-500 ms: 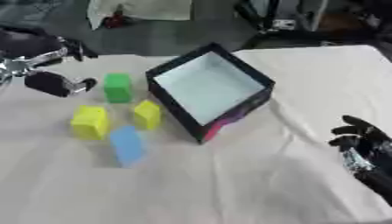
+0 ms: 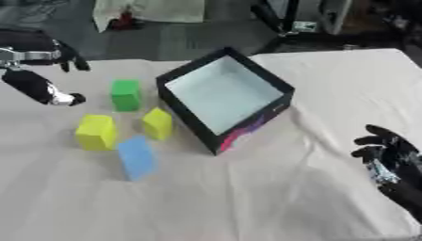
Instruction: Pick up objects on the table and place them in the box.
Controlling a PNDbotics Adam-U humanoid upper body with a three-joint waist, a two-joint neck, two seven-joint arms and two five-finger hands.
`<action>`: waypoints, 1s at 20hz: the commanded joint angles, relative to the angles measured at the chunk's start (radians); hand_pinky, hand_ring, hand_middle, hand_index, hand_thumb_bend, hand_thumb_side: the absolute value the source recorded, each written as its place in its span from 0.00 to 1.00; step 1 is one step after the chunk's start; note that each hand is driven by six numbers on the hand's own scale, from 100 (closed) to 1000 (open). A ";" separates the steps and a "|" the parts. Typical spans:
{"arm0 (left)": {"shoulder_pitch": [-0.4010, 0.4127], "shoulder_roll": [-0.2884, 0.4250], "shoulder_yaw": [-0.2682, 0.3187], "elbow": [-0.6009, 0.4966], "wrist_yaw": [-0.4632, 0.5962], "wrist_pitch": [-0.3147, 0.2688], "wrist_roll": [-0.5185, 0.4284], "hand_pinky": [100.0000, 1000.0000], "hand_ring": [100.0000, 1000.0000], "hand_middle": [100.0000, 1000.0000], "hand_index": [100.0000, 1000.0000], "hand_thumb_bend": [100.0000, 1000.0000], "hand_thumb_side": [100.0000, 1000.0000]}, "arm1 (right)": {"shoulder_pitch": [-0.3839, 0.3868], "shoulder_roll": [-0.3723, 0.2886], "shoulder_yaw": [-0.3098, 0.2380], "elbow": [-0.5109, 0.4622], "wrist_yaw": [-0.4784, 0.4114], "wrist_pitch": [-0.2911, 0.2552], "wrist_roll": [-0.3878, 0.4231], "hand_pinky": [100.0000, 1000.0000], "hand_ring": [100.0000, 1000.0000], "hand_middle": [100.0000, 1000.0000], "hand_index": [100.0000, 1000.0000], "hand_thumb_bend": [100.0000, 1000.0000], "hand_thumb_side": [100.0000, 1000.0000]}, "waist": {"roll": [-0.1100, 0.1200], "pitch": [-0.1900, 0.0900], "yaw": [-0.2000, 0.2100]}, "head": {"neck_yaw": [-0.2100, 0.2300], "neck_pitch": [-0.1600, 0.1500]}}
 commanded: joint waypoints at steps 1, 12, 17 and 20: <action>-0.005 0.022 0.017 0.006 -0.028 -0.038 -0.052 0.80 0.72 0.76 0.88 0.30 0.61 | -0.005 -0.019 -0.007 -0.009 0.005 -0.001 0.003 0.81 0.62 0.65 0.88 0.00 0.38 | 0.010 -0.024 0.000 | -0.005 -0.002; 0.040 -0.024 0.021 0.143 -0.130 -0.053 -0.038 0.80 0.74 0.77 0.88 0.37 0.67 | -0.006 -0.017 -0.006 -0.010 0.004 -0.001 0.005 0.81 0.62 0.65 0.88 0.00 0.37 | 0.007 -0.022 -0.001 | -0.007 -0.002; 0.045 -0.041 0.016 0.186 -0.149 -0.080 -0.016 0.80 0.74 0.78 0.89 0.44 0.73 | -0.007 -0.016 -0.005 -0.009 0.005 -0.001 0.006 0.81 0.62 0.65 0.88 0.00 0.38 | 0.007 -0.021 -0.003 | -0.007 -0.002; 0.044 -0.048 0.013 0.190 -0.173 -0.095 0.011 0.81 0.75 0.78 0.89 0.47 0.72 | -0.007 -0.016 -0.005 -0.009 0.004 -0.001 0.006 0.81 0.62 0.65 0.88 0.00 0.37 | 0.007 -0.021 -0.003 | -0.007 -0.002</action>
